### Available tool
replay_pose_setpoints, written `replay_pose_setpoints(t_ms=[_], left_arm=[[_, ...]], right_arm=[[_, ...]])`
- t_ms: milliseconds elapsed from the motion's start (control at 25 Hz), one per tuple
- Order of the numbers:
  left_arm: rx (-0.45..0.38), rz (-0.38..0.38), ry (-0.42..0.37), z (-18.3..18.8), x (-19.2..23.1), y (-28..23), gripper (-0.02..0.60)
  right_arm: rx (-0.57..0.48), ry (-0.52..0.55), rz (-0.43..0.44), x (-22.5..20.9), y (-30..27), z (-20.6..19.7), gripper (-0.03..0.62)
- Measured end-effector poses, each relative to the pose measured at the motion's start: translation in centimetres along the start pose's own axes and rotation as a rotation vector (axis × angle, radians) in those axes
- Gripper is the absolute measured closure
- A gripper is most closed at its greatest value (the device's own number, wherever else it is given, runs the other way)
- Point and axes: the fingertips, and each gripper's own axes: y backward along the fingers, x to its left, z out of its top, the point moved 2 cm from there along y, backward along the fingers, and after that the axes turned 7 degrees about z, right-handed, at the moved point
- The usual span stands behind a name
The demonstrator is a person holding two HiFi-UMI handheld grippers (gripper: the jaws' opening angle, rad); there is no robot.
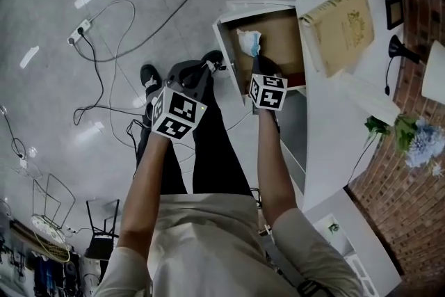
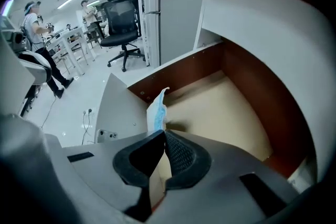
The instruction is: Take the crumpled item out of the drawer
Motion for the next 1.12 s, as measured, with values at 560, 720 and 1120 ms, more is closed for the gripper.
replay_pose_setpoints(t_ms=[560,720,1120], left_arm=[[0.013,-0.058,-0.076,0.8,-1.4,8.7,0.565],[-0.013,-0.083,-0.097,3.1,-2.4,10.9,0.565],[-0.044,-0.138,-0.199,7.8,-6.0,17.8,0.565]], right_arm=[[-0.083,-0.088,-0.077,4.6,12.6,0.3,0.562],[-0.108,-0.099,-0.084,7.2,15.6,0.4,0.562],[-0.230,-0.222,-0.094,10.8,23.5,0.1,0.562]])
